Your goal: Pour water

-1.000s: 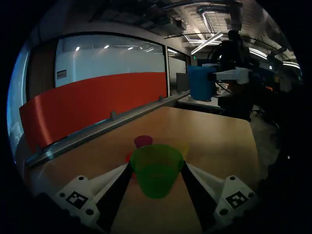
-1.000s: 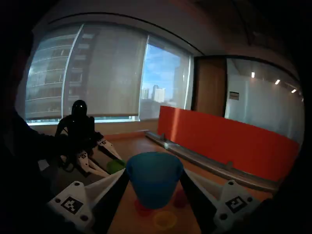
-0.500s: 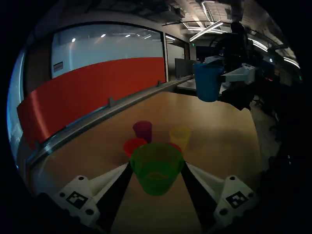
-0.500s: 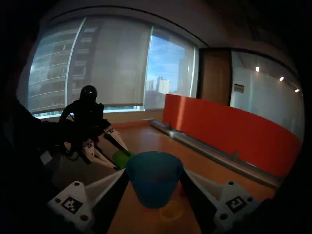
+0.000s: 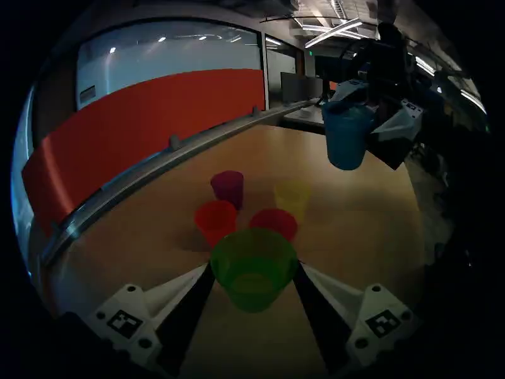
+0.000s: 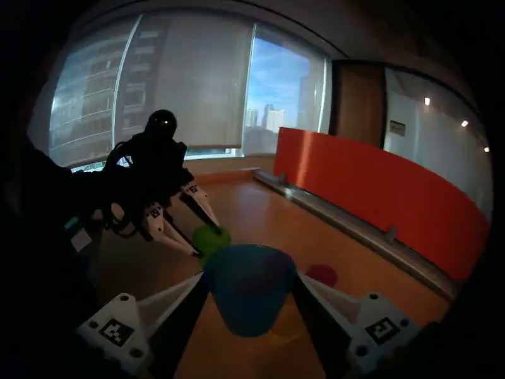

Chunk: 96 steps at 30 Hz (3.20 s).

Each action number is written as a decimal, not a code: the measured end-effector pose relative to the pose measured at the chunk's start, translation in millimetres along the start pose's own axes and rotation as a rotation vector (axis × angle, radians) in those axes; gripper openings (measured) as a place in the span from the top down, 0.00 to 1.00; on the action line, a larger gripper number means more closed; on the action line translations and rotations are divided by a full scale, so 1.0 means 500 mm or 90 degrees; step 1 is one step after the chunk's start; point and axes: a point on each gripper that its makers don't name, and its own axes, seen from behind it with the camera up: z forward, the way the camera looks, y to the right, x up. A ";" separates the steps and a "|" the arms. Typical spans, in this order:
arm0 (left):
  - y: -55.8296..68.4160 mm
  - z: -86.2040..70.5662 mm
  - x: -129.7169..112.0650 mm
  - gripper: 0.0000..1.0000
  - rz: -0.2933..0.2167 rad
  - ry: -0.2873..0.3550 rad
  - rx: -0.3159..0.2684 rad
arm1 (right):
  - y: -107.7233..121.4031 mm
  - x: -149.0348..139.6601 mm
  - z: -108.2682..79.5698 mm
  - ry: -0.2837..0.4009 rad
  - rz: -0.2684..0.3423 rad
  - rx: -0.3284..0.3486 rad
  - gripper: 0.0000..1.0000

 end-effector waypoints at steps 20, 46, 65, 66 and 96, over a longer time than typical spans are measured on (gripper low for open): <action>-0.005 0.041 -0.038 0.13 0.005 -0.046 -0.015 | -0.025 -0.100 0.048 -0.060 0.012 0.037 0.08; -0.006 0.089 -0.079 0.13 0.013 -0.086 -0.033 | -0.054 -0.215 0.092 -0.124 -0.003 0.062 0.08; -0.003 0.104 -0.111 0.13 -0.002 -0.089 -0.043 | -0.046 -0.238 0.093 -0.132 0.013 0.055 0.08; -0.003 0.103 -0.112 0.13 -0.004 -0.088 -0.043 | -0.046 -0.239 0.094 -0.132 0.013 0.055 0.08; -0.013 0.090 -0.141 0.11 -0.021 -0.092 -0.043 | -0.064 -0.272 0.131 -0.137 0.022 0.057 0.08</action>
